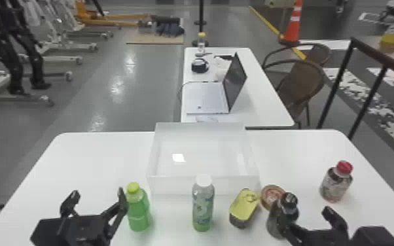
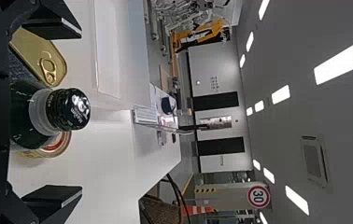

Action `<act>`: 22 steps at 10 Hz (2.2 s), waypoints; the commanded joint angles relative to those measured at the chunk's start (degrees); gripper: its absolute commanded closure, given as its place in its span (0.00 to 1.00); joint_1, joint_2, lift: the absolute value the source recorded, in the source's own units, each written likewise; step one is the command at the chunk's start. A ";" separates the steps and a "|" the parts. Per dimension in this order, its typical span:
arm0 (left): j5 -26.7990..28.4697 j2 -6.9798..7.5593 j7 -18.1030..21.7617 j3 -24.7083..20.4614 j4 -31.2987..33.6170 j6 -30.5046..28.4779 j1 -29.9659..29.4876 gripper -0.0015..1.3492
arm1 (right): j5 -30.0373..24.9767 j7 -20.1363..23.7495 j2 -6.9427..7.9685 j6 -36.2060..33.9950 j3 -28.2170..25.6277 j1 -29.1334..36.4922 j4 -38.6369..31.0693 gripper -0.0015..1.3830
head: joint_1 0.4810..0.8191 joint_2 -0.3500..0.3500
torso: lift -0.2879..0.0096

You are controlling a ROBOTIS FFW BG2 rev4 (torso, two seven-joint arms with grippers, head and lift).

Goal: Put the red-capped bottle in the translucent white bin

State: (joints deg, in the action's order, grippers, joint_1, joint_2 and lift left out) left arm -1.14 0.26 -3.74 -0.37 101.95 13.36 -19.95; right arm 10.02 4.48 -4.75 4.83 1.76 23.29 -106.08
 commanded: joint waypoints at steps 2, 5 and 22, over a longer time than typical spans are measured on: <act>0.00 0.00 0.05 -0.07 0.00 0.00 0.00 0.17 | 0.00 0.00 0.00 0.00 0.00 0.00 0.00 0.09 | 0.20 0.50 | 0.63; 0.00 0.00 0.05 -0.07 0.00 0.00 0.00 0.17 | 0.00 0.00 0.00 0.00 0.00 0.00 0.09 0.09 | 0.20 0.50 | 0.63; -0.09 -0.18 -0.39 0.11 -2.20 1.06 0.00 0.17 | 0.88 8.00 1.93 10.20 -20.39 -1.14 14.68 0.09 | 0.20 0.50 | 0.63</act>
State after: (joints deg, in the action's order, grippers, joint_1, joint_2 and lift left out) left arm -1.23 0.11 -4.13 -0.27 99.81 14.37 -19.95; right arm 10.62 11.58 -2.75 15.02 -16.67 23.77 -93.16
